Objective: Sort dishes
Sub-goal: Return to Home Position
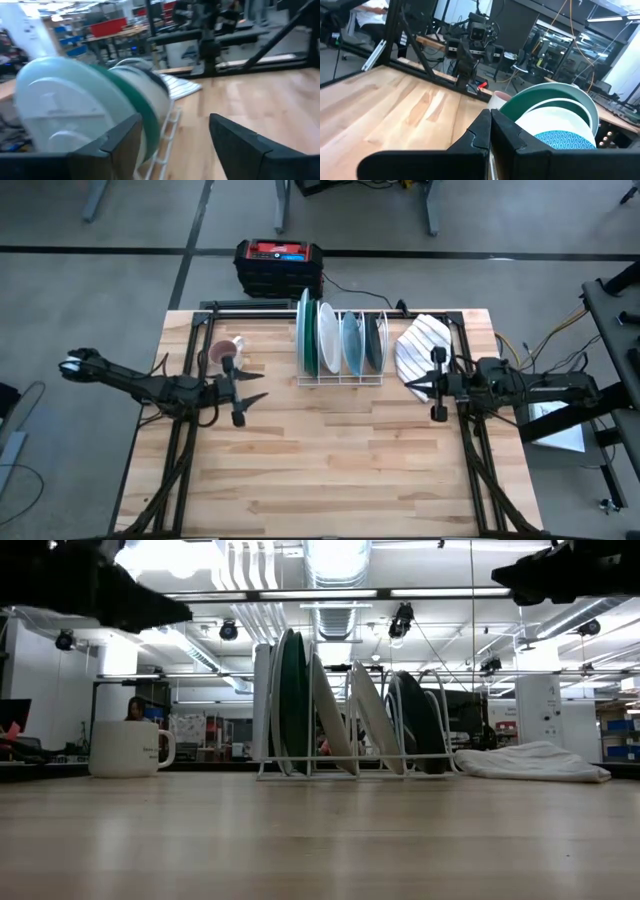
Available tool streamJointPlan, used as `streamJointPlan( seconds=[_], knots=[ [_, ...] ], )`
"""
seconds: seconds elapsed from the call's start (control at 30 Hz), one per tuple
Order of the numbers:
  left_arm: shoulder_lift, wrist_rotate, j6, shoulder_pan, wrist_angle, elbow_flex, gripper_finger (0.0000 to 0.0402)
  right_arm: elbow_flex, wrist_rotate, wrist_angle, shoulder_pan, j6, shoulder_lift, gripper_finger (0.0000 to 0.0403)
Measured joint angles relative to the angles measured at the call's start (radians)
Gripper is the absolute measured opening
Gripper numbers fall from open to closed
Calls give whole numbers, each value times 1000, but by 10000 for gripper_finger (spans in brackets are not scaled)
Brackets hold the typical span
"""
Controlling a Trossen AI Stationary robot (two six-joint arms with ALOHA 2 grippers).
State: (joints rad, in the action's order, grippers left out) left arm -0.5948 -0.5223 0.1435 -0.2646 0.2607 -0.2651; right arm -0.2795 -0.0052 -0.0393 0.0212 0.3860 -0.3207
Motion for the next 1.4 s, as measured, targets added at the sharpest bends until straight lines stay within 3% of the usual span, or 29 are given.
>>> streamJointPlan(
  seconds=[0.1,0.23,0.33,0.47,0.53,0.77,0.83,0.97,1.17,1.27,1.4],
  knots=[
    [47,-41,28,1,-2,45,186,14,0,-3,0,17,0,0],
    [94,-195,45,1,-1,98,77,32,0,-27,0,24,0,0],
    [110,-453,30,1,-2,141,13,37,0,-29,0,34,0,0],
    [118,-1000,-16,5,-1,185,13,39,0,-30,0,45,0,0],
    [125,-1041,17,28,-7,195,5,39,0,-27,0,58,0,0],
    [137,-927,22,305,-9,196,1,44,7,-12,0,65,11,0],
    [138,-814,45,417,-2,194,0,57,7,-12,0,81,24,0],
    [136,-490,77,645,16,194,0,100,7,-34,-2,98,70,0],
    [138,-57,134,929,64,195,0,142,7,-56,-2,122,216,0],
    [138,78,147,1031,92,195,0,169,7,-52,-2,116,315,0],
    [137,206,179,1130,137,195,0,188,6,-44,-2,97,313,0]
  ],
)
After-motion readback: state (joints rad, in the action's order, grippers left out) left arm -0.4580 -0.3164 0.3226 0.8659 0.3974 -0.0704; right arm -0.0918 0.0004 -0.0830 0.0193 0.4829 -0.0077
